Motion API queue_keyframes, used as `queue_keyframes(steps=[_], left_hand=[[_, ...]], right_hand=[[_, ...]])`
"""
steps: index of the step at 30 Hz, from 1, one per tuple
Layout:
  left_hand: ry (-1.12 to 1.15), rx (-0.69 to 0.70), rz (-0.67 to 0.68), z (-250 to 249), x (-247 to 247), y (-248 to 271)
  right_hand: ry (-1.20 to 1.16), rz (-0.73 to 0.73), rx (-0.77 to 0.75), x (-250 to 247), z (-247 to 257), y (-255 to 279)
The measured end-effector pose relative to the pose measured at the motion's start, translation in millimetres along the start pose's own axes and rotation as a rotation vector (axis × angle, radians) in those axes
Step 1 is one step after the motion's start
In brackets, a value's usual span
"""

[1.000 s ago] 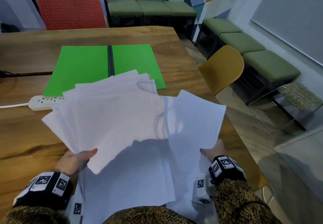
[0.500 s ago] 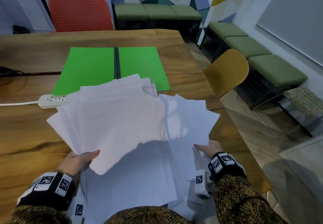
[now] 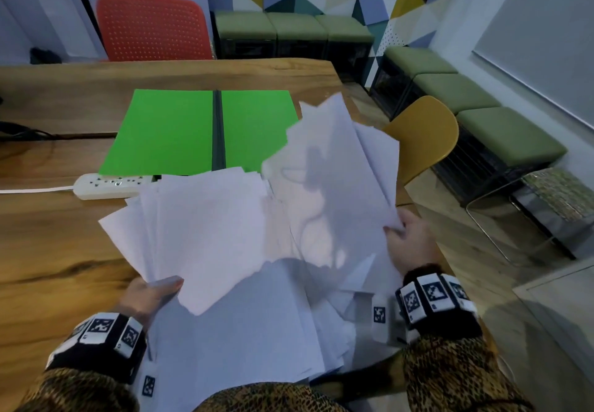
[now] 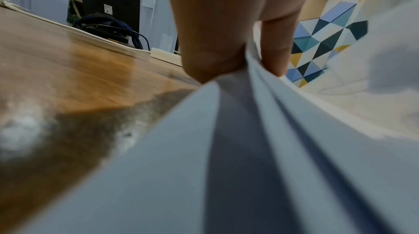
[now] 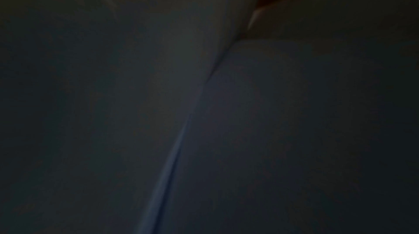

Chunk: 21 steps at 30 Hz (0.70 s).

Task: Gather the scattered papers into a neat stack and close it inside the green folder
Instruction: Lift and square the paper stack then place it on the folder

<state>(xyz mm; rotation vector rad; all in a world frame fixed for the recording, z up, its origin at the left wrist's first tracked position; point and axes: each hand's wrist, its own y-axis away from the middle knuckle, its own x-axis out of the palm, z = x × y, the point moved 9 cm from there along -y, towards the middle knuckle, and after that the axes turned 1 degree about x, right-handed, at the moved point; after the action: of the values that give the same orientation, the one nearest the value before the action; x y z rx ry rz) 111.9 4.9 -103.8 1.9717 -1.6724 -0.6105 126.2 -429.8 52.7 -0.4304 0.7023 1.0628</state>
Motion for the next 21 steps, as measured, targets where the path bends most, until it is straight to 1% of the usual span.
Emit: queue_keyframes(steps=[1,3,6,8,10,12,15,16,18,19,21], left_hand=[[-0.015,0.002,-0.038,1,-2,-2],[-0.054,0.002,-0.068,0,-3,-4],[-0.121,-0.012,-0.102,1,-4,-9],[-0.130,-0.005,-0.128,1,-5,-11],[-0.112,0.007,-0.169,-1,-7,-11],[-0.126,0.030,-0.179,-3,-7,-10],[-0.109,0.015,-0.125,-5,-3,-6],[-0.103,0.002,-0.116,-5,-3,-6],[-0.102,0.026,-0.136,-8,-5,-4],[-0.111,0.041,-0.120,-11,-4,-2],[-0.062,0.056,-0.031,-15,4,3]], right_hand=[[0.001,-0.071,-0.055,-16,14,1],[-0.011,-0.204,-0.168,-45,44,8],[-0.067,-0.346,-0.308,-71,76,19],[-0.145,-0.408,-0.398,-81,93,28],[-0.252,-0.423,-0.432,-83,100,31],[-0.394,-0.376,-0.425,-79,102,29],[-0.563,-0.180,-0.380,-53,104,21],[-0.578,-0.111,-0.345,-39,99,19],[-0.541,0.010,-0.247,-7,82,15],[-0.527,0.061,-0.195,8,71,14],[-0.522,0.171,-0.089,36,47,15]])
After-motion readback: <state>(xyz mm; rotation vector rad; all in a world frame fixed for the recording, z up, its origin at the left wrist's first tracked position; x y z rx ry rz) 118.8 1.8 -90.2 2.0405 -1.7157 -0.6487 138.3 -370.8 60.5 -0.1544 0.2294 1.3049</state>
